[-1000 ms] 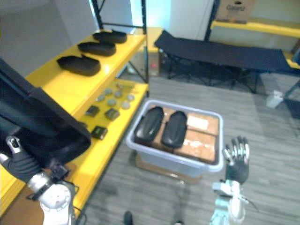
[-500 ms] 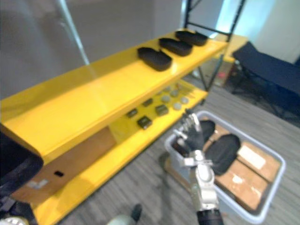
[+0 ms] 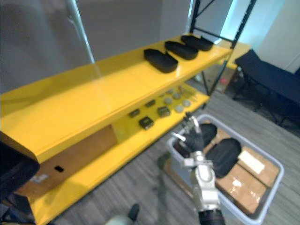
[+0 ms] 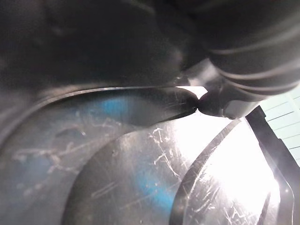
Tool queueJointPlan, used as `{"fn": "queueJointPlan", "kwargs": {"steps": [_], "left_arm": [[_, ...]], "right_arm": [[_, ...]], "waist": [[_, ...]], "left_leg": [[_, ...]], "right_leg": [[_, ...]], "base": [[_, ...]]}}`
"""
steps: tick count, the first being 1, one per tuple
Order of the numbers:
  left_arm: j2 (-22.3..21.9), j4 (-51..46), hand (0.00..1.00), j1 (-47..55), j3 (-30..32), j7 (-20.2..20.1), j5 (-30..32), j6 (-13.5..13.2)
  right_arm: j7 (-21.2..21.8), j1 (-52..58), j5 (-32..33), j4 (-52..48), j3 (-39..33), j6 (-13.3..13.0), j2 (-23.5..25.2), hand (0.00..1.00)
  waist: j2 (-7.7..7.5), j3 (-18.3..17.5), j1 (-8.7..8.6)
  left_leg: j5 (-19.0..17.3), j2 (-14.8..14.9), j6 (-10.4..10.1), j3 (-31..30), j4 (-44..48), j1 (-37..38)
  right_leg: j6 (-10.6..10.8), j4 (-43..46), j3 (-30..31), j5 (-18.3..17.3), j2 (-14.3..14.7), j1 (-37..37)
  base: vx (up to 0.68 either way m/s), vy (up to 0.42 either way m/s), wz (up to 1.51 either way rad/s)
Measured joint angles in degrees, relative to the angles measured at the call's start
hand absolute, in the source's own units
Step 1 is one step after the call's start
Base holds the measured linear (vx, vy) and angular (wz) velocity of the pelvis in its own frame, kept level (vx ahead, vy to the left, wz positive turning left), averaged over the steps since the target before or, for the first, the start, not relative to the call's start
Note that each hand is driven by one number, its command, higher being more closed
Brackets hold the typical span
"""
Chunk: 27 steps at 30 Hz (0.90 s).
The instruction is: Walk over and take plastic housings, then place them on the shelf
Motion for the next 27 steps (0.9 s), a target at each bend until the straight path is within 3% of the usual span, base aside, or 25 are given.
{"fn": "queueJointPlan", "kwargs": {"steps": [3,5,10,16,18,19,20,21,24,25,27], "left_arm": [[1.12,0.00,1.00,-2.69,-1.98,-1.17,-0.06,-0.07],[1.57,0.01,1.00,-3.74,-3.51,-2.84,-1.69,-0.06],[1.77,0.27,1.00,-3.31,-4.58,-3.15,-2.38,1.43],[4.05,1.31,1.00,-3.53,-5.51,-3.45,-3.84,1.39],[4.11,1.91,1.00,-3.71,-5.74,-3.30,-3.77,1.39],[4.52,1.91,1.00,-3.84,-5.73,-3.15,-3.79,1.32],[4.83,1.91,1.00,-4.04,-5.72,-2.86,-3.77,1.27],[5.34,2.06,1.00,-4.70,-5.74,-2.70,-3.77,1.25],[6.80,2.14,1.00,-6.92,-5.99,-2.83,-3.23,0.61],[7.82,2.15,1.00,-7.82,-7.33,-2.81,-3.28,0.44],[11.16,2.22,1.00,-9.10,-10.11,-2.92,-3.28,-0.27]], "right_arm": [[-0.65,2.80,-1.06,-1.90,-1.57,0.10,-0.11,0.00],[-2.67,4.03,-1.77,-2.24,-2.23,0.12,-1.24,0.00],[-3.81,0.90,-3.24,-2.28,-2.20,-0.18,-1.33,0.00],[-3.97,0.74,-3.42,-2.55,-1.84,-0.64,-2.03,0.00],[-3.93,0.66,-3.39,-2.58,-1.73,-0.67,-3.70,0.00],[-3.85,0.56,-3.39,-2.60,-1.68,-1.24,-4.34,0.00],[-3.80,0.32,-3.39,-2.66,-1.68,-1.68,-4.58,0.00],[-3.79,-0.46,-3.39,-2.67,-1.71,-2.41,-4.73,0.00],[-3.96,-0.38,-3.33,-2.80,-2.06,-2.92,-5.06,0.00],[-4.18,0.32,-3.34,-2.84,-2.36,-2.94,-5.46,0.00],[-4.44,2.74,-3.40,-4.84,-3.44,-3.18,-5.50,0.00]], "waist": [[-0.74,0.70,-1.04],[-0.45,1.23,-1.60],[-0.25,2.06,-0.31],[0.89,3.85,-0.18],[1.17,4.63,-0.20],[0.45,4.84,-0.14],[-0.02,5.22,-0.14],[-0.30,6.60,-0.18],[0.15,10.43,-1.98],[0.56,11.54,-3.16],[0.65,11.87,-3.38]], "left_leg": [[0.13,0.27,0.65,4.16,0.04,-2.17],[2.37,0.02,1.90,4.04,0.03,-2.27],[2.24,-1.21,3.13,2.08,0.31,-1.94],[1.44,-0.20,3.54,5.24,0.07,-0.95],[1.46,0.28,3.52,7.36,0.09,-1.53],[1.51,0.19,3.48,8.75,0.23,-2.72],[1.75,0.05,3.16,9.08,0.34,-3.34],[2.23,-0.08,2.55,9.57,0.39,-4.19],[1.85,1.16,2.29,7.89,7.13,-8.36],[0.43,1.13,1.89,5.24,10.41,-10.15],[0.28,0.96,1.80,1.94,11.50,-12.02]], "right_leg": [[0.97,0.29,-5.78,0.69,-0.28,1.69],[0.95,2.80,-7.41,0.68,-0.73,2.74],[0.07,9.94,-3.61,1.06,-3.45,1.05],[-0.50,9.92,-0.95,1.38,-3.23,0.95],[-1.91,9.50,-0.77,-0.26,-3.15,0.07],[-2.88,8.67,-0.53,-2.68,-3.23,-0.94],[-2.68,8.04,-0.08,-4.16,-3.24,-1.35],[-0.35,7.67,0.50,-6.03,-3.13,-1.95],[0.78,12.92,0.54,-7.20,-2.37,-3.21],[0.70,15.67,3.02,-7.11,-1.52,-3.47],[0.08,19.84,10.15,-7.07,0.06,-5.75]], "base": [[0.02,0.025,1.02],[0.05,0.094,1.26],[0.06,0.072,0.28],[0.01,-0.015,-0.16],[-0.05,-0.081,-0.23],[-0.06,-0.121,-0.24],[-0.07,-0.132,-0.16],[-0.10,-0.126,0.03],[-0.10,-0.076,0.44],[-0.07,-0.003,0.84],[-0.03,0.053,0.97]]}}
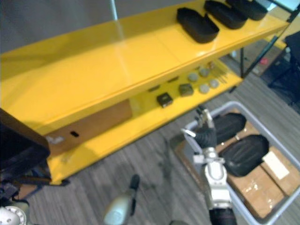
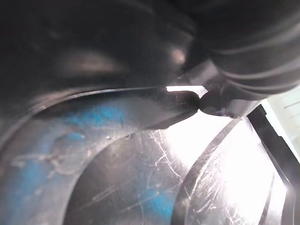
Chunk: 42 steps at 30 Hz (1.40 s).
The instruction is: Walk over and take plastic housings, then place them on the shelf
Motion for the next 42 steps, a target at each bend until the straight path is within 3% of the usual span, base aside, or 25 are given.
{"fn": "queueJointPlan", "kwargs": {"steps": [3,4,5,6,13,20,21,25,27,30,32,33,36,37,38,40,42], "left_arm": [[2.33,1.18,1.00,-2.45,-2.89,0.25,0.10,-0.42],[2.93,1.78,1.00,-4.13,-3.30,0.85,0.33,-0.38],[3.30,1.75,1.00,-4.45,-3.12,1.57,0.73,-0.46],[3.76,2.28,1.00,-4.98,-3.18,2.94,1.81,-0.38],[3.94,3.23,1.00,-5.41,-4.01,2.91,2.33,1.91],[3.86,3.20,1.00,-3.00,-3.92,2.84,2.31,1.53],[3.72,3.20,1.00,-3.01,-3.92,2.89,2.33,1.44],[3.73,3.00,1.00,-3.03,-3.84,3.56,3.01,-0.17],[3.73,2.15,1.00,-3.32,-3.89,4.24,4.47,-0.39],[3.34,-0.39,1.00,-3.53,-3.92,3.98,4.56,-0.56],[3.30,-1.22,1.00,-3.44,-3.97,3.01,4.61,-1.02],[3.35,-1.52,1.00,-3.17,-3.92,2.40,5.13,-1.02],[3.85,-1.84,1.00,-1.92,-3.42,1.00,6.25,-0.98],[4.07,-1.83,1.00,-1.36,-3.31,0.20,6.21,-0.57],[4.13,-1.71,1.00,-1.81,-3.23,-0.01,5.67,0.16],[4.31,-0.60,1.00,-2.82,-3.28,-0.44,4.52,0.31],[4.38,1.21,1.00,-4.33,-3.32,-0.71,3.11,1.58]], "right_arm": [[-0.64,1.25,-0.43,-4.15,-1.65,-2.65,-0.21,0.00],[-0.60,0.50,-0.47,-4.76,-2.40,-4.11,-0.07,0.00],[-0.60,-0.56,-0.47,-4.77,-2.61,-4.54,-0.23,0.00],[-0.61,-3.05,-0.50,-4.61,-2.88,-4.71,-0.82,0.00],[0.61,-3.61,-2.25,-4.69,-2.47,-4.65,-0.98,0.00],[-0.15,-3.76,-2.88,-4.75,-2.41,-4.79,-1.51,0.00],[-1.00,-4.13,-3.82,-4.74,-2.37,-4.78,-1.61,0.00],[-2.50,-5.57,-5.46,-4.71,-1.96,-4.78,-1.62,0.00],[-3.20,-6.28,-5.63,-4.72,-2.11,-4.78,-1.62,0.00],[-4.25,-6.18,-5.52,-4.56,-2.46,-4.53,-1.65,0.00],[-5.77,-4.63,-5.54,-4.61,-2.47,-4.57,-1.28,0.00],[-6.20,-3.49,-5.53,-4.75,-2.86,-4.81,-0.73,0.00],[-6.13,-1.47,-5.60,-4.67,-3.92,-5.87,1.48,0.00],[-6.20,-1.21,-5.99,-4.57,-4.31,-6.36,2.04,0.00],[-6.25,-1.85,-6.88,-4.55,-4.65,-6.53,1.86,0.00],[-6.30,-2.82,-7.44,-4.59,-5.65,-6.52,1.68,0.00],[-7.31,-3.36,-7.81,-4.72,-7.33,-6.46,0.21,0.00]], "waist": [[-0.18,1.07,0.12],[-2.33,1.96,-0.19],[-2.55,2.52,0.27],[-1.57,4.41,0.46],[-1.25,4.98,0.28],[-0.25,5.38,0.33],[0.44,5.78,0.29],[1.18,6.00,0.29],[1.09,5.95,0.30],[1.17,5.95,0.10],[1.46,5.81,-0.09],[1.47,5.80,-0.12],[1.17,4.84,-0.51],[1.55,3.94,-1.32],[1.64,3.14,-1.40],[2.57,2.72,-1.40],[4.15,1.55,-1.79]], "left_leg": [[-0.26,-0.58,-0.36,-1.31,-3.89,-0.06],[-2.31,-1.88,0.58,1.10,0.55,-2.26],[-3.39,-2.42,2.23,2.19,8.01,-4.59],[-6.65,-1.98,0.31,2.50,11.89,-5.55],[-2.87,-1.90,-0.28,1.68,5.25,-2.77],[-0.39,-0.36,-1.02,1.39,-0.35,-1.06],[0.61,0.11,-1.16,1.30,-0.76,-1.02],[2.41,0.35,-1.20,1.36,-1.94,-1.11],[2.25,-0.20,-1.16,1.62,-1.62,-1.32],[-1.26,-1.74,-0.40,1.46,3.34,-2.36],[-5.49,-1.94,0.53,0.86,9.33,-1.85],[-8.35,-2.02,0.74,0.67,12.13,-0.86],[-11.64,-2.47,2.19,0.69,13.90,1.89],[-12.52,-2.23,3.02,0.10,13.46,3.11],[-13.24,-2.40,4.15,-0.21,12.94,4.16],[-13.72,-2.36,4.60,-0.32,12.02,5.62],[-14.86,-2.56,4.76,-1.52,11.82,7.14]], "right_leg": [[-1.34,0.06,2.82,0.04,1.03,-0.30],[-3.38,-2.79,3.33,-1.34,-0.86,0.35],[-3.46,-3.57,3.97,-3.19,-0.51,1.07],[-1.61,-4.40,4.12,-5.06,-0.25,2.37],[-1.99,-3.84,4.31,-4.45,0.17,1.87],[-2.26,-6.29,4.21,-5.58,2.04,1.83],[-2.47,-6.60,4.21,-5.80,2.45,1.67],[-2.51,-6.62,4.32,-6.01,2.55,0.94],[-2.54,-6.89,4.23,-5.99,2.09,1.10],[-2.43,-3.22,4.08,-5.52,0.66,1.70],[-5.89,10.52,5.69,-3.44,-0.89,-1.62],[-8.51,18.92,7.88,0.77,-1.60,-4.59],[-9.20,28.54,11.72,14.04,-2.42,-8.47],[-8.41,32.51,12.61,18.27,-2.91,-11.23],[-6.13,32.18,13.03,6.02,-2.58,-13.97],[-5.23,24.85,13.17,0.96,-0.52,-14.99],[-4.40,12.99,15.28,-0.71,2.30,-15.28]], "base": [[-0.02,0.007,0.81],[0.00,0.010,0.59],[0.05,-0.011,0.26],[0.00,-0.022,0.08],[-0.05,-0.023,0.04],[-0.04,-0.084,-0.01],[-0.04,-0.045,0.01],[0.00,-0.007,-0.02],[0.06,0.026,0.05],[0.12,0.062,0.15],[0.15,0.122,0.17],[0.16,0.121,0.10],[0.21,0.126,0.12],[0.28,0.133,0.11],[0.29,0.133,0.04],[0.21,0.090,0.00],[0.24,0.048,0.31]]}}
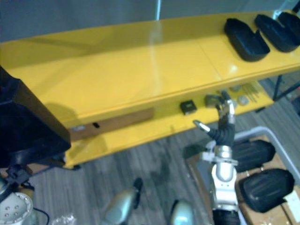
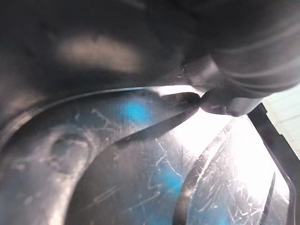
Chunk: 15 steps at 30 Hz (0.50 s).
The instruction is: Walk over and take plastic housings, then place them on the shelf
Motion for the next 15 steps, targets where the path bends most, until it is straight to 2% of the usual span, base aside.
{"fn": "queueJointPlan", "kwargs": {"steps": [1,2,4,5,6,7,8,9,10,12,13,15], "left_arm": [[0.04,0.97,1.00,-0.70,-0.02,-0.16,-1.30,0.42],[0.05,1.40,1.00,-0.89,-0.10,-0.13,-1.83,0.42],[0.06,2.30,1.00,-1.64,-1.86,-0.83,-3.88,0.41],[0.03,2.28,1.00,-1.53,-2.49,-1.45,-4.36,0.37],[0.00,2.07,1.00,-1.07,-3.59,-2.23,-5.18,0.32],[0.02,1.38,1.00,-0.25,-4.58,-3.27,-6.16,0.27],[0.03,0.74,1.00,0.14,-4.78,-3.64,-6.30,0.27],[0.36,-1.32,1.00,1.05,-5.01,-4.33,-6.48,0.28],[-0.88,-1.57,1.00,1.20,-6.00,-4.96,-6.45,-0.28],[-2.21,-1.80,1.00,2.49,-8.61,-6.50,-6.37,-0.20],[-2.26,-1.76,1.00,1.83,-9.30,-6.49,-6.68,-0.22],[-2.25,-1.65,1.00,-0.21,-11.47,-6.61,-6.55,-0.32]], "right_arm": [[-0.70,0.10,0.00,-0.01,-1.14,0.32,-1.10,0.00],[-1.17,0.28,0.01,-0.14,-1.78,0.50,-1.48,0.00],[-2.89,2.37,0.07,-2.27,-4.90,0.72,-1.65,0.00],[-3.44,3.24,0.07,-3.37,-5.34,0.71,-1.70,0.00],[-3.82,4.90,0.08,-5.90,-5.85,0.68,-1.64,0.00],[-3.71,5.96,0.08,-8.63,-5.97,0.55,-1.55,0.00],[-3.68,6.20,0.09,-9.98,-5.97,0.50,-1.49,0.00],[-3.63,6.00,0.08,-12.55,-5.95,0.17,-1.38,0.00],[-3.73,5.23,0.08,-13.26,-6.59,-0.87,-2.29,0.00],[-4.11,3.15,0.11,-13.03,-6.71,-1.17,-4.83,0.00],[-5.35,1.44,-0.29,-12.84,-6.53,-1.25,-5.54,0.00],[-7.64,0.94,-1.17,-11.70,-6.96,-1.28,-5.72,0.00]], "waist": [[0.82,-1.11,-1.10],[1.02,-1.61,-1.38],[1.73,-3.30,-2.91],[1.72,-3.71,-3.13],[1.13,-4.93,-3.24],[-0.44,-6.50,-3.11],[-1.31,-7.18,-2.82],[-4.18,-8.92,-2.62],[-3.79,-9.21,-2.85],[0.16,-10.88,-3.60],[1.60,-10.79,-3.86],[2.02,-10.50,-4.45]], "left_leg": [[-0.96,-0.60,-0.04,-1.72,0.41,0.62],[-1.36,-1.01,0.01,-2.61,0.42,1.12],[-3.28,-2.21,-0.56,-8.25,1.09,3.33],[-3.95,-2.43,-0.81,-9.79,1.40,3.92],[-5.31,-2.72,-1.49,-12.32,2.04,4.70],[-6.92,-3.30,-2.13,-14.30,2.68,5.28],[-7.78,-3.51,-2.53,-14.53,2.95,5.11],[-10.79,-3.40,-3.72,-12.41,5.35,4.04],[-12.60,0.01,-5.10,-9.09,8.07,3.39],[-12.75,6.03,-7.17,-4.31,8.96,1.54],[-11.04,7.31,-9.01,-1.42,6.50,0.70],[-8.04,8.51,-9.10,4.58,2.94,0.83]], "right_leg": [[0.42,-5.45,3.42,0.27,1.42,-0.46],[0.91,-7.25,5.36,0.59,1.72,-0.86],[2.68,-11.09,12.36,1.90,2.97,-1.07],[2.79,-11.25,13.63,1.97,3.26,-0.97],[2.98,-11.24,14.35,2.07,3.18,-0.95],[2.97,-11.77,13.83,2.14,2.36,-0.93],[2.56,-12.56,13.50,2.47,1.72,-0.73],[0.90,-14.66,11.72,5.53,-0.41,0.70],[5.02,-13.73,8.47,3.76,-0.06,2.04],[3.48,-13.93,3.85,2.80,2.55,3.23],[3.31,-13.99,2.70,2.75,2.71,3.11],[3.29,-14.15,1.19,2.74,1.68,3.24]], "base": [[0.18,0.003,0.58],[0.24,-0.038,0.91],[0.28,-0.134,1.22],[0.30,-0.230,1.37],[0.33,-0.301,1.21],[0.35,-0.331,1.10],[0.35,-0.396,1.01],[0.33,-0.461,0.94],[0.33,-0.550,1.13],[0.24,-0.392,0.91],[0.19,-0.223,0.63],[0.15,-0.155,0.74]]}}
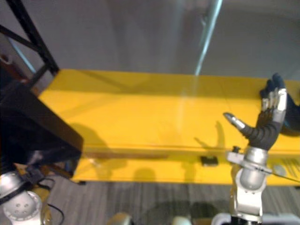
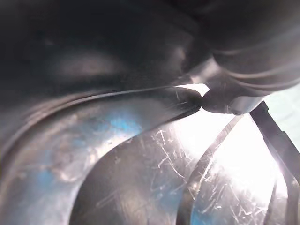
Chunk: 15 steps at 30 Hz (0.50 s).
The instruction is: Walk over and take plastic housings, then place them on the shelf
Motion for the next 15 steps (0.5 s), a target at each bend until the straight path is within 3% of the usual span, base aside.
{"fn": "queueJointPlan", "kwargs": {"steps": [1,4,8,10,15], "left_arm": [[0.03,0.03,1.00,-2.36,-1.77,-0.08,0.12,0.02],[0.26,0.20,1.00,-4.17,-3.35,-0.16,0.34,0.02],[4.71,3.01,1.00,-4.85,-5.44,0.20,1.04,0.25],[4.98,3.75,1.00,-5.31,-5.82,-0.17,0.91,0.65],[6.90,4.19,1.00,-6.60,-9.24,-6.73,0.27,3.35]], "right_arm": [[-2.01,0.64,-0.09,0.83,-1.36,0.02,0.08,0.00],[-4.93,0.81,-1.28,0.80,-3.68,-0.13,0.14,0.00],[-8.98,0.55,-2.29,0.64,-5.34,-0.98,1.01,0.00],[-9.86,0.64,-3.12,0.55,-5.54,-1.14,2.04,0.00],[-11.30,3.89,-4.24,0.47,-7.35,-1.33,3.03,0.00]], "waist": [[-0.05,0.05,-0.70],[-0.49,0.35,-1.50],[-2.60,1.95,-1.62],[-2.80,2.72,-1.90],[-2.28,3.15,-3.78]], "left_leg": [[2.19,0.08,0.55,4.26,-2.37,0.40],[4.17,-0.52,0.80,4.76,-6.50,3.44],[4.78,-0.56,0.65,6.93,-9.55,6.32],[4.78,-0.73,0.65,8.16,-10.27,7.27],[4.90,-0.78,0.47,11.66,-13.48,11.16]], "right_leg": [[-0.09,-0.16,-1.46,-0.05,-1.06,0.97],[-0.58,-0.13,-1.22,0.26,-1.56,2.47],[-0.84,0.14,1.28,0.42,-1.50,2.50],[-0.83,0.05,2.51,0.43,-1.57,2.41],[-0.81,-0.46,5.20,0.44,-1.40,3.06]], "base": [[0.10,-0.074,0.84],[0.12,0.002,0.40],[0.07,0.024,-0.18],[0.03,0.030,-0.34],[0.04,0.014,-0.33]]}}
